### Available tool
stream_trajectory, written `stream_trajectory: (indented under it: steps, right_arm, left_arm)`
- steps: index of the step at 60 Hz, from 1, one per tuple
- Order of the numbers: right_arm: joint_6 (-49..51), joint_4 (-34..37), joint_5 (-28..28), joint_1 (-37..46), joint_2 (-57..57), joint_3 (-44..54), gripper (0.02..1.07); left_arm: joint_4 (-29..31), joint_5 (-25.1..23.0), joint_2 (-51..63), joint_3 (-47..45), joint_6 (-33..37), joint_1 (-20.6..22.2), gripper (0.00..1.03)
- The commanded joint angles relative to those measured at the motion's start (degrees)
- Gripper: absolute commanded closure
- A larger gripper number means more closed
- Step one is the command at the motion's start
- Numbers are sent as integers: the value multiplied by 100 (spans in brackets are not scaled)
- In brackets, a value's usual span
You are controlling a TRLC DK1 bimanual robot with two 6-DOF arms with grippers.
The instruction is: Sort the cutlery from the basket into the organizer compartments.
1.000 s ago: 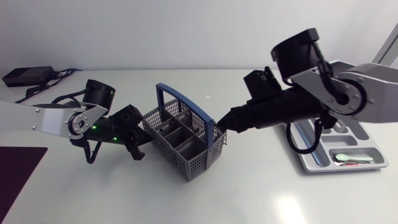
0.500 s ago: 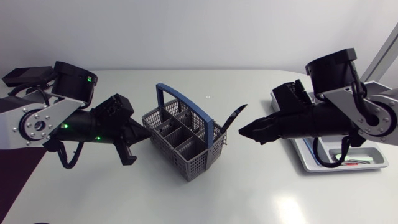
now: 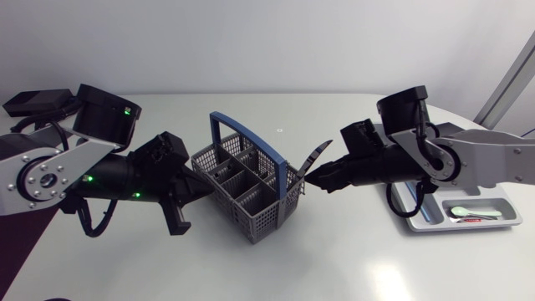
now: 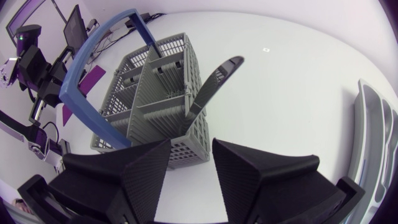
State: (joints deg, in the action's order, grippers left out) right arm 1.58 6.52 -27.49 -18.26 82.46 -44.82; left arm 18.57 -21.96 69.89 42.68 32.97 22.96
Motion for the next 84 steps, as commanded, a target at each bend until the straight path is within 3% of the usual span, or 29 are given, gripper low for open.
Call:
stream_trajectory:
  steps: [1, 14, 22, 44, 67, 84]
  right_arm:
    - [0, -99, -73, -37, 210, -185, 56]
    - [-44, -134, -117, -134, 403, -466, 57]
    - [-150, -143, -108, -248, 570, -616, 63]
    - [-185, -178, -38, -389, 667, -651, 97]
    - [-194, -55, 437, -679, 368, -669, 102]
    - [-220, 771, 499, -705, -441, -1126, 102]
  left_arm:
    - [-20, 25, -19, -154, -89, 15, 96]
    - [-134, 25, 51, -189, -72, -2, 96]
    - [-143, 25, 51, -207, -63, -28, 96]
    - [-178, 25, 51, -277, -63, -55, 96]
    - [-169, 25, -19, -295, -89, -72, 96]
    - [-152, 25, -89, -312, -89, -72, 96]
